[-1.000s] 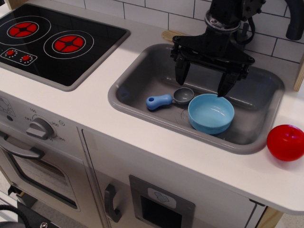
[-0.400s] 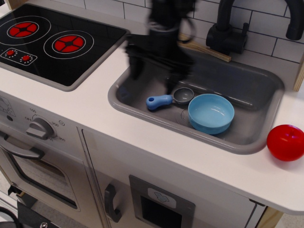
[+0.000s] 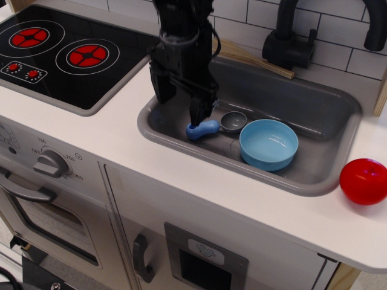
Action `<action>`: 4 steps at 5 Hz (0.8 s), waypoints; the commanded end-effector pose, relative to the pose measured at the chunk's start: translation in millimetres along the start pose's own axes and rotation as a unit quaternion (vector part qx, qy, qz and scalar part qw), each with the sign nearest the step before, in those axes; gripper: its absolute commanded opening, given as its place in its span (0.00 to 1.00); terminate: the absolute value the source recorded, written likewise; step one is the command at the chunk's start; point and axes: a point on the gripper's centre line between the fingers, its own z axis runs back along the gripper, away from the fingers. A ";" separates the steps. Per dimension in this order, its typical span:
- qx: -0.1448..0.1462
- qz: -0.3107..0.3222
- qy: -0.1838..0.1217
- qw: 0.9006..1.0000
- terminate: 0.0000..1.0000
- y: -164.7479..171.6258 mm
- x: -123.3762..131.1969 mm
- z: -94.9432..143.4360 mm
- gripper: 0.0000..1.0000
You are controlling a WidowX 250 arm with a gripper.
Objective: Put spoon in bowl sink
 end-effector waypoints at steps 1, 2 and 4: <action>0.001 -0.015 -0.022 1.000 0.00 2.9 33.6 -4.0 1.00; 0.017 -0.007 -0.018 1.000 0.00 4.8 44.2 -17.5 1.00; 0.021 -0.005 -0.004 1.000 0.00 -7.5 45.4 -46.5 1.00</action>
